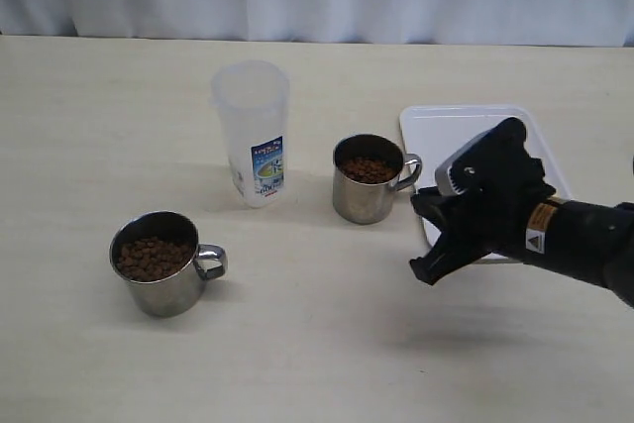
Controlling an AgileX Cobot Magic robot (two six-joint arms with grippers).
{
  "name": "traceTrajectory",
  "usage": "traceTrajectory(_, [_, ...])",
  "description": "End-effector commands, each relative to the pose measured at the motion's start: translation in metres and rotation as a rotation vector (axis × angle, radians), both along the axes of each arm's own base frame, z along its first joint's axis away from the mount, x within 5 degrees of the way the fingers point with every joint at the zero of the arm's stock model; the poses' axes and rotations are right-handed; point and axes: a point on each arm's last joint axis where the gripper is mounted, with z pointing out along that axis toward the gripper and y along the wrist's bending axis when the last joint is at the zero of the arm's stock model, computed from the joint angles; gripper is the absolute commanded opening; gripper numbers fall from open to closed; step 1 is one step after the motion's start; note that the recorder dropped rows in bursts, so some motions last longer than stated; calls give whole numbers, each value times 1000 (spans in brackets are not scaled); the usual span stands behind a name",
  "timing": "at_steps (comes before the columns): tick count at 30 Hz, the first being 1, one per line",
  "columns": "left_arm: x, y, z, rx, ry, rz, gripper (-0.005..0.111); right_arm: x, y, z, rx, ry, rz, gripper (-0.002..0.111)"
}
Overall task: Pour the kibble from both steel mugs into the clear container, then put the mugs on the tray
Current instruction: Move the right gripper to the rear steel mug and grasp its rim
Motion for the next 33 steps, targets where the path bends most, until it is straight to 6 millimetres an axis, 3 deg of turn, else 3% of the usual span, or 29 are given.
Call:
traceTrajectory(1, [0,0,0,-7,-9,-8,0,16,6,-11,40,7,154,4])
traceTrajectory(3, [0,0,0,-7,-9,-8,0,20,5,-14,88,-17,232,4])
traceTrajectory(10, [0,0,0,-7,-9,-8,0,37,0,-31,179,-1,206,11])
traceTrajectory(13, [0,0,0,-7,-9,-8,0,42,2,-37,173,12,220,26])
traceTrajectory(18, [0,0,0,-7,-9,-8,0,48,5,-42,199,8,226,67])
traceTrajectory(21, [0,0,0,-7,-9,-8,0,52,7,-42,259,-11,206,79])
traceTrajectory(33, [0,0,0,-3,-9,-8,0,79,14,-60,250,-56,208,80])
